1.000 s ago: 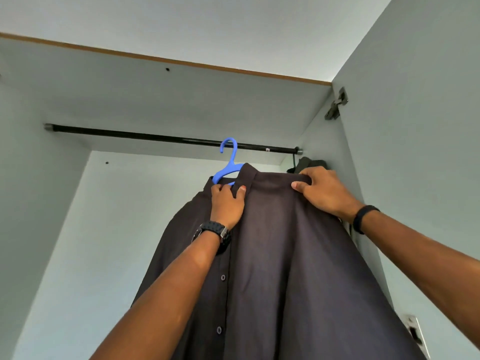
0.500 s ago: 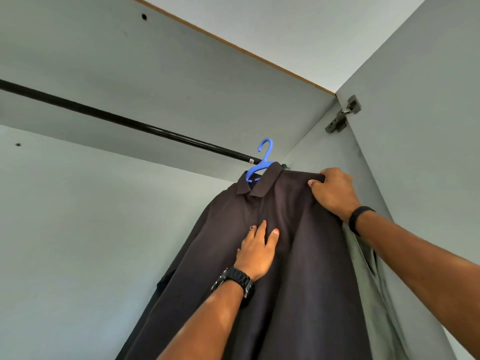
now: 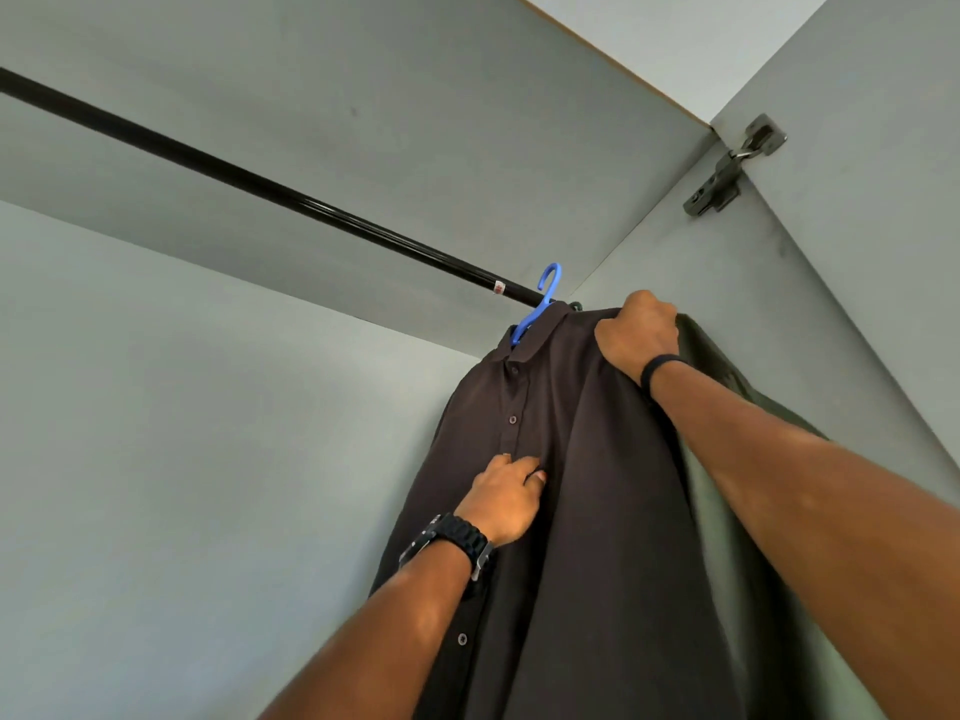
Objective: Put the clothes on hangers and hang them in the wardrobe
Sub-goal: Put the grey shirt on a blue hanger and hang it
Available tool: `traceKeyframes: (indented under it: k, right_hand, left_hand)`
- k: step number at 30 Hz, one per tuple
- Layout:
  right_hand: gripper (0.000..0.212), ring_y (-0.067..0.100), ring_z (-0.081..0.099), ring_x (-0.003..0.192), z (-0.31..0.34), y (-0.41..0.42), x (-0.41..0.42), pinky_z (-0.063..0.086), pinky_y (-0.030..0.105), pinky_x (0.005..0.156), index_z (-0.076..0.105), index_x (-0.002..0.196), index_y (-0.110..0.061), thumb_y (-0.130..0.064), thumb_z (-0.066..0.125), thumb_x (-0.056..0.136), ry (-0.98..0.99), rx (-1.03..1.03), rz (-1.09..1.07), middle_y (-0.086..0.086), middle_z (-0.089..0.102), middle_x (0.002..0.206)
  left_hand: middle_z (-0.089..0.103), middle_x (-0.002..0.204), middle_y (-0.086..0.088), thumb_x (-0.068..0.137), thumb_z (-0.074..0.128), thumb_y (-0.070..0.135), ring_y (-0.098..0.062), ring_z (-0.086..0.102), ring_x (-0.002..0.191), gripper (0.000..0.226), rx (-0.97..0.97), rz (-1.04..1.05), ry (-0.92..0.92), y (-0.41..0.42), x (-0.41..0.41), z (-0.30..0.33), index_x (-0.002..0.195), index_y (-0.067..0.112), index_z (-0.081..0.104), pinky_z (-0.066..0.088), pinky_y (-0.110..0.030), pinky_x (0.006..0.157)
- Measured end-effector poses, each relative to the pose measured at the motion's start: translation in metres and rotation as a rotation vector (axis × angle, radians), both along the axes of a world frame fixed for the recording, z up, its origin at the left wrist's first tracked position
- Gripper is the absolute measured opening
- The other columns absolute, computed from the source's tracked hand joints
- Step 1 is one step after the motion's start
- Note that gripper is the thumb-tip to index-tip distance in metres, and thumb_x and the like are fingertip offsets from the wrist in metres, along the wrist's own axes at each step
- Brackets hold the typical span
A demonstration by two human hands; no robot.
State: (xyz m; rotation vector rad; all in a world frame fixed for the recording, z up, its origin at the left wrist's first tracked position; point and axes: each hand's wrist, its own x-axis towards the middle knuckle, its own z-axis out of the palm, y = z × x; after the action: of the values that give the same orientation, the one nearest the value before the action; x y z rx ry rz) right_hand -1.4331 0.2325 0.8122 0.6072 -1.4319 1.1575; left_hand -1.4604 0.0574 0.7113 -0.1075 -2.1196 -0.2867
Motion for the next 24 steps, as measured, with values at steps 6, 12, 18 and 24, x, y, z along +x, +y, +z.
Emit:
traceKeyframes:
  k: [6,12,18,24]
  right_hand:
    - [0.021,0.028,0.052,0.08,0.026,-0.017,-0.044,0.048,0.029,0.075,0.063,0.1,0.001,-0.008,0.048,0.089,0.02,0.108,-0.042,0.02,0.059,0.104]
    - [0.032,0.032,0.052,0.117,0.038,0.006,-0.051,0.043,0.032,0.098,0.063,0.117,-0.003,-0.014,0.052,0.088,-0.016,0.236,-0.067,0.016,0.06,0.124]
    - [0.044,0.029,0.055,0.117,0.006,0.047,-0.059,0.044,0.037,0.103,0.064,0.118,-0.01,-0.012,0.077,0.076,-0.159,0.329,0.072,0.012,0.062,0.122]
    - [0.036,0.028,0.057,0.109,-0.007,0.077,-0.029,0.042,0.023,0.083,0.062,0.116,-0.003,-0.012,0.071,0.083,0.024,0.012,0.075,0.016,0.056,0.125]
  left_hand:
    - [0.055,0.11,-0.017,0.099,0.042,0.027,-0.032,0.054,0.105,0.031,-0.033,0.005,0.042,-0.012,-0.013,0.007,0.107,0.008,0.066,0.041,-0.03,0.089]
    - [0.066,0.107,-0.011,0.099,0.045,0.02,-0.025,0.059,0.103,0.028,0.037,-0.091,0.037,-0.006,-0.008,0.002,0.109,0.006,0.066,0.037,-0.02,0.079]
    - [0.034,0.151,-0.005,0.098,0.035,0.05,-0.025,0.037,0.135,0.061,0.242,-0.249,0.017,0.033,-0.001,0.003,0.15,0.022,0.02,0.031,-0.036,0.111]
    - [0.029,0.155,-0.004,0.097,0.034,0.055,-0.023,0.031,0.14,0.066,0.217,-0.417,-0.028,0.085,0.007,0.01,0.152,0.03,0.009,0.024,-0.038,0.115]
